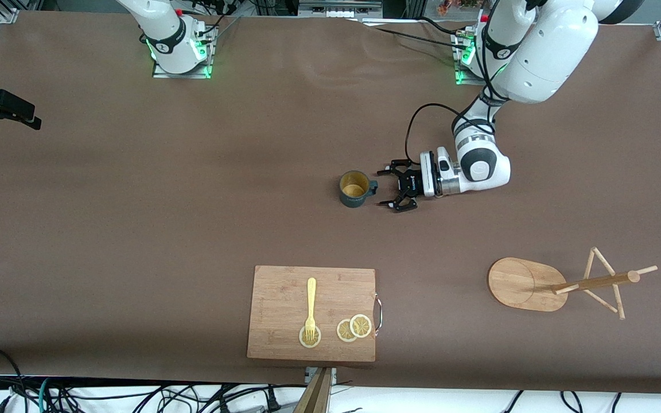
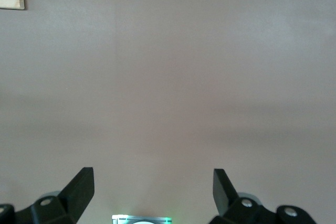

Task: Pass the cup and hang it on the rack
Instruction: 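Move the left gripper to the mug handle and close on it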

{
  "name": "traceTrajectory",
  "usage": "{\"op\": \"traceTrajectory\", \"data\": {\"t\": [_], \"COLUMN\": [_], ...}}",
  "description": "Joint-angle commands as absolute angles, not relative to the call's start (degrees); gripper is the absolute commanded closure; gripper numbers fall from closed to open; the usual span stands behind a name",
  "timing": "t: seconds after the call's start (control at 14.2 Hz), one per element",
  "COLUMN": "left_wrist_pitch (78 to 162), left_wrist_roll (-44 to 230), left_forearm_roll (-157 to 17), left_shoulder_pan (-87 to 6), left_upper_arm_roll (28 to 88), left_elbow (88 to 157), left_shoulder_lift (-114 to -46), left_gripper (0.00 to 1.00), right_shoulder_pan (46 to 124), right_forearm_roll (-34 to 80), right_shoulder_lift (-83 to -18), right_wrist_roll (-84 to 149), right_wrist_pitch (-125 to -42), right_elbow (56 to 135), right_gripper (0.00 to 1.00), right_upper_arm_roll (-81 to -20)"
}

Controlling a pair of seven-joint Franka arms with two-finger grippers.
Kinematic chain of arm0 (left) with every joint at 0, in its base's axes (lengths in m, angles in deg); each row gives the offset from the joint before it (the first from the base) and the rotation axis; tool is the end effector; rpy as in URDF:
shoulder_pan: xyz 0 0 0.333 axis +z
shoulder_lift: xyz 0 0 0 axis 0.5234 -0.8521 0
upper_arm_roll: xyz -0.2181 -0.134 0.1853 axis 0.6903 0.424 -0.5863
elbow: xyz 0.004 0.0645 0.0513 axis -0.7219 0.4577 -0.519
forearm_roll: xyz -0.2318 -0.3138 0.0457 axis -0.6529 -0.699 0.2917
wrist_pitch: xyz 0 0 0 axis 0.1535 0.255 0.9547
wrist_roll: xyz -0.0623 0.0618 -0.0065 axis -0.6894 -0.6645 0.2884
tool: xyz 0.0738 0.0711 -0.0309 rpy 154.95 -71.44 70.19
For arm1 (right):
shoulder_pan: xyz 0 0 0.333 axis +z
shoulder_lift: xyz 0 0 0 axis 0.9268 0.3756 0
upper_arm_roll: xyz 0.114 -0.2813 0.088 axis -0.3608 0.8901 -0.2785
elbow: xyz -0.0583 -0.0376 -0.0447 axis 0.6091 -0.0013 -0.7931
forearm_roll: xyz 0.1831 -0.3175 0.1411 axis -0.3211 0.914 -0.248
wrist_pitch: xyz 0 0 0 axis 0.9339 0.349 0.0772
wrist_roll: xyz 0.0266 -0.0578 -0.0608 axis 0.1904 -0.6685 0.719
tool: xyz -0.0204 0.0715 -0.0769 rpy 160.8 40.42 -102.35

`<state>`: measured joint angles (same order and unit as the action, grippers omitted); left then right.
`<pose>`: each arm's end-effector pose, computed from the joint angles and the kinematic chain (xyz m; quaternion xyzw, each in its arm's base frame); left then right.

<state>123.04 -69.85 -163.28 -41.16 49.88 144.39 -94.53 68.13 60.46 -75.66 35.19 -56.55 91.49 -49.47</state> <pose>0.4750 -0.2284 0.0734 0.6205 -0.5224 0.4057 0.4214 0.5361 -0.0591 0.6011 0.9991 0.0149 -0.0402 0.0016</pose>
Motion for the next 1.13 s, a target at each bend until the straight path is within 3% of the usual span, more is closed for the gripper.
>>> {"op": "traceTrajectory", "data": {"t": [0.0,0.21,0.42,0.49,0.64,0.85,0.99,1.06], "left_wrist_pitch": [122.9,122.8,122.8,122.8,122.5,122.5,122.5,122.6], "left_wrist_roll": [-74.7,-74.8,-74.9,-75.4,-76.7,-76.8,-76.8,-76.8], "left_forearm_roll": [-166.8,-168.1,-167.8,-167.6,-167.5,-167.5,-167.5,-167.5], "left_shoulder_pan": [-43.1,-44.0,-44.0,-44.0,-43.9,-43.7,-43.4,-43.3], "left_upper_arm_roll": [49.7,49.8,49.8,49.8,49.8,49.7,49.6,49.4], "left_elbow": [143.0,143.0,143.3,143.4,143.8,143.8,143.8,143.8], "left_shoulder_lift": [-96.2,-96.2,-96.2,-96.2,-96.1,-96.1,-96.1,-96.1], "left_gripper": [0.0,0.0,0.12,0.22,0.54,0.85,1.0,1.0], "right_shoulder_pan": [67.1,67.1,67.1,67.1,67.1,67.1,67.1,67.1], "right_forearm_roll": [61.0,60.6,60.7,60.8,60.8,60.7,60.7,60.7], "right_shoulder_lift": [-76.5,-76.5,-76.4,-76.4,-76.4,-76.3,-76.2,-76.3], "right_wrist_roll": [36.6,36.5,36.2,36.1,35.8,35.8,35.8,35.7], "right_wrist_pitch": [-57.2,-57.1,-57.1,-57.1,-57.2,-57.3,-57.4,-57.3], "right_elbow": [92.0,91.9,91.6,91.5,91.6,91.5,91.5,91.5], "right_gripper": [0.0,0.0,0.0,0.0,0.0,0.0,0.0,0.0], "right_upper_arm_roll": [-50.4,-51.3,-52.5,-52.6,-52.7,-52.9,-53.0,-53.0]}}
